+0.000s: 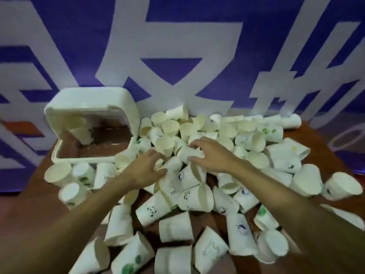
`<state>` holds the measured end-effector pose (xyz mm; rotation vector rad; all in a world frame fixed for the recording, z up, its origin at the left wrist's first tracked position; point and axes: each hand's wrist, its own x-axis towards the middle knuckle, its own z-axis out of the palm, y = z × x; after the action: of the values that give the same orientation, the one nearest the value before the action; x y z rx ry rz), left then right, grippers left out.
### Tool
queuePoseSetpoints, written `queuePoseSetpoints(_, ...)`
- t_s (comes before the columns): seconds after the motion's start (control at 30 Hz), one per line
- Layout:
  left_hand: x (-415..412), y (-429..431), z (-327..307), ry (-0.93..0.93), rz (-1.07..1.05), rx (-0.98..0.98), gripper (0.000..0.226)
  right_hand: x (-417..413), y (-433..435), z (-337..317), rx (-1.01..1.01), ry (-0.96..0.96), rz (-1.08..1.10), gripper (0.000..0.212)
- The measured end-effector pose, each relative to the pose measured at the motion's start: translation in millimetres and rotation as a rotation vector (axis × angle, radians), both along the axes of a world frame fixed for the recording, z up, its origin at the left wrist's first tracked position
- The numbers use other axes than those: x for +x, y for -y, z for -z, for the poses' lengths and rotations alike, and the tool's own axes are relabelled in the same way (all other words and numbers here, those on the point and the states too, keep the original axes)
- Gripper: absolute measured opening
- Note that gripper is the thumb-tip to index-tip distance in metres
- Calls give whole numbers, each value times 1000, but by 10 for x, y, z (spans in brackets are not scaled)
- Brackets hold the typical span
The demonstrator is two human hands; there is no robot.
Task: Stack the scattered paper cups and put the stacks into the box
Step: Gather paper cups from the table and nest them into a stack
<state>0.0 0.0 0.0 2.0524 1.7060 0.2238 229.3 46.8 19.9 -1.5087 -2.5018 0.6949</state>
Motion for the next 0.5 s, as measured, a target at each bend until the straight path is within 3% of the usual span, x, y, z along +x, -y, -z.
queuePoseSetpoints(0.3, 369, 174, 759, 15, 169, 245, 56, -101, 236, 704, 341, -81, 22, 52)
queuePoseSetpoints(0.4, 573, 131, 935, 2, 142, 315, 64, -5, 372, 883, 439, -128, 80, 45)
queuePoseSetpoints(0.5, 675, 156, 1051, 54, 71, 394, 53, 123, 616, 997, 448, -216, 148, 46)
